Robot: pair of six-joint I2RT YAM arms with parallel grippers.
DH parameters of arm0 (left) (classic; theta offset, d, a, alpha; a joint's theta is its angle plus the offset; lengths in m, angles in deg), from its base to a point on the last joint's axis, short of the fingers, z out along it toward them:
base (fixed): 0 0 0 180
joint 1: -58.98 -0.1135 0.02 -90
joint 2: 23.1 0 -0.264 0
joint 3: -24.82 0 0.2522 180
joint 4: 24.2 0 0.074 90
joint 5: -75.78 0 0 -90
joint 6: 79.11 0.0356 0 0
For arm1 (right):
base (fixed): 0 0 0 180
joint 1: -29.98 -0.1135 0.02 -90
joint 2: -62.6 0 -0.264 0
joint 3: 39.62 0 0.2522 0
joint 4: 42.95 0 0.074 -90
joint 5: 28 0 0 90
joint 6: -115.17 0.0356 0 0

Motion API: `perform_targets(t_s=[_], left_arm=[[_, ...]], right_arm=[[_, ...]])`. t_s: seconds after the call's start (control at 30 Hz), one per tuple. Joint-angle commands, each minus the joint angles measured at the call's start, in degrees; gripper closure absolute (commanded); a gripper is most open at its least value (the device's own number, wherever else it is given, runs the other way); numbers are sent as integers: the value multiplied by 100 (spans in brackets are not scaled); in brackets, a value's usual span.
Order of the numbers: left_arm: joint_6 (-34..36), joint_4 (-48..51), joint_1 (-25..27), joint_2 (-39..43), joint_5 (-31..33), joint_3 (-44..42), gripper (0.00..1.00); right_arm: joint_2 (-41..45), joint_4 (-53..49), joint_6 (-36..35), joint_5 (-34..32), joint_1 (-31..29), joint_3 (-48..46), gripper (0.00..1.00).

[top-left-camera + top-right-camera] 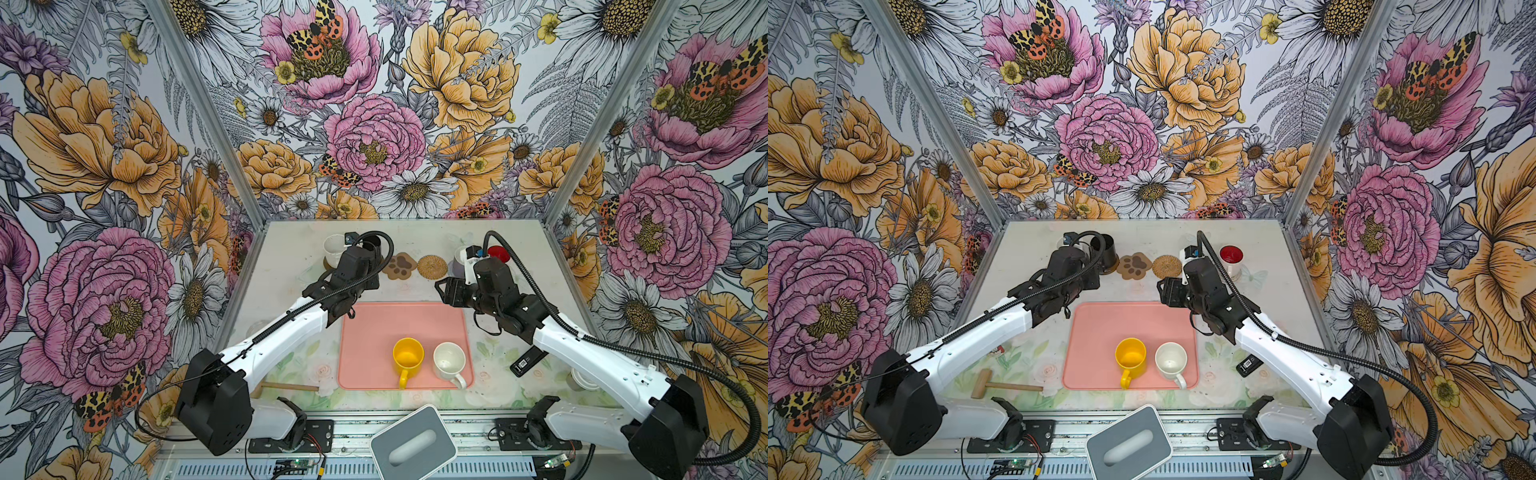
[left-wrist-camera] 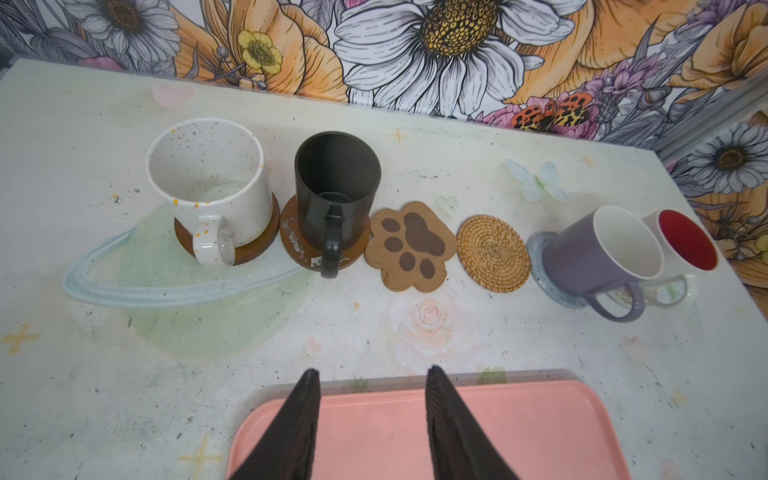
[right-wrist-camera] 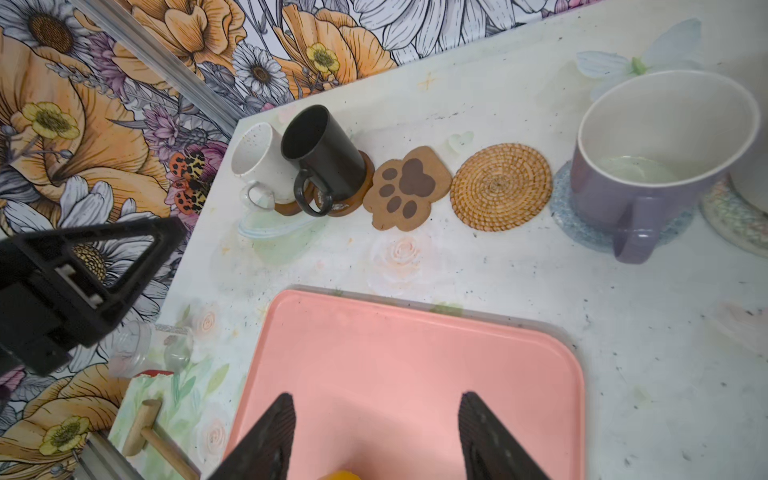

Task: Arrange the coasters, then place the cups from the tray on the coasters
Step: 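Move right gripper over the white mug on the pink tray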

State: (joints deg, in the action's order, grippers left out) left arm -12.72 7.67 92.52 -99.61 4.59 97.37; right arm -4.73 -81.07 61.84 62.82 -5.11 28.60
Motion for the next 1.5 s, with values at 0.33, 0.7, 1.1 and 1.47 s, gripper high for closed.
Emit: perform_targets(t_s=[0.33, 0.7, 1.1, 1.47], left_arm=[[105, -941, 11, 397, 139, -395, 53], [121, -1109, -6, 450, 168, -502, 51], [110, -1145, -6, 347, 114, -473, 50], [105, -1132, -5, 330, 114, -473, 50]], right_arm=[[763, -1963, -72, -733, -1003, -229, 35], [1008, -2996, 13, -568, -1665, -339, 35], [1321, -3347, 235, -512, -2190, -595, 35], [1454, -3486, 437, -398, -2502, -887, 36]])
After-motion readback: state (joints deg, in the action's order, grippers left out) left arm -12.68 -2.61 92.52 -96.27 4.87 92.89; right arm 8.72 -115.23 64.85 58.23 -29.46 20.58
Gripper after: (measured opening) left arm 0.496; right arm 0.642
